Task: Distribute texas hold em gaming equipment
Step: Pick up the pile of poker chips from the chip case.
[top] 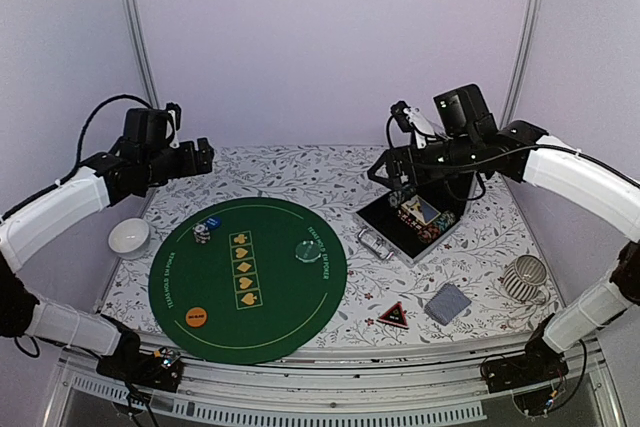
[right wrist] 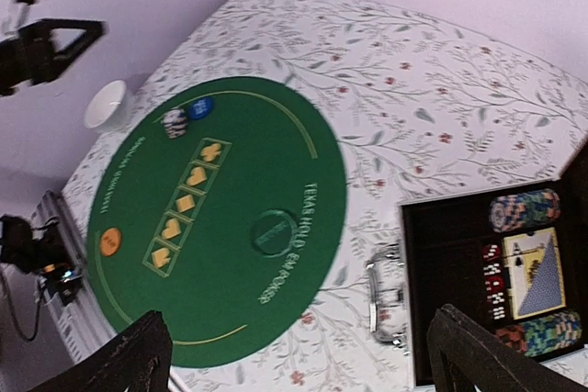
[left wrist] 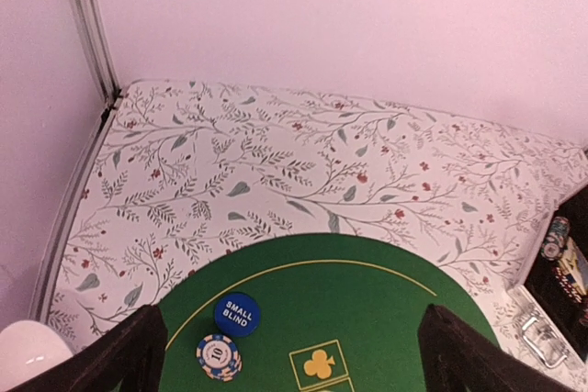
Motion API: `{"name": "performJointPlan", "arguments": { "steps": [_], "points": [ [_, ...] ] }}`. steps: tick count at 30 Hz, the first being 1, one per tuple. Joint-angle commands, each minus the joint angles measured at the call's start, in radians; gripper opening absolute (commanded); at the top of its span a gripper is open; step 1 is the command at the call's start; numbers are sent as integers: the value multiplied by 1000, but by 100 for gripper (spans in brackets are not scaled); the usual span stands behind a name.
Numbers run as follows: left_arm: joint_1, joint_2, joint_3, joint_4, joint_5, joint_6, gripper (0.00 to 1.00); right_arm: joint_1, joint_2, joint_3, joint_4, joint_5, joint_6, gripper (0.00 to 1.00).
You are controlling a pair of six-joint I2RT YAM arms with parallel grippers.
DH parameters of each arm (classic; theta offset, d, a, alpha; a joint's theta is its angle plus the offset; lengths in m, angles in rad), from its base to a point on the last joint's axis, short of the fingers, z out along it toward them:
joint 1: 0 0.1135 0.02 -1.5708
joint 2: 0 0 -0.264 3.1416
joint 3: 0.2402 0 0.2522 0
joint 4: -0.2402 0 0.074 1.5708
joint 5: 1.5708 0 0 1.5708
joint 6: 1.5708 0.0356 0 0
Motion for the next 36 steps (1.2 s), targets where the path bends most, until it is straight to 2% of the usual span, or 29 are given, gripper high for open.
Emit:
{"name": "performJointPlan", "arguments": {
  "steps": [1,8,11,14,18,23,33,36],
  "points": [
    [-20,-79,31,-73,85,117,98,-105,154,87,-103,125,-88,99],
    [-30,-143,-28,-88,152,156,98,-132,510,372,-320,409,-192,93],
    [-33,-156,-45,-96,152,184,98,-141,603,430,-332,448,-234,92],
    [-34,-168,-64,-90,139,206,98,-156,687,489,-337,472,-260,85],
    [-34,-162,-83,-61,141,244,98,-159,810,584,-356,532,-285,84],
    [-33,-123,-74,-20,153,276,98,-160,895,654,-363,597,-313,81],
    [-29,-15,-47,23,192,308,98,-160,991,692,-370,651,-315,64],
    [-14,5,-53,33,216,307,98,-160,1013,703,-372,670,-317,62]
  ]
}}
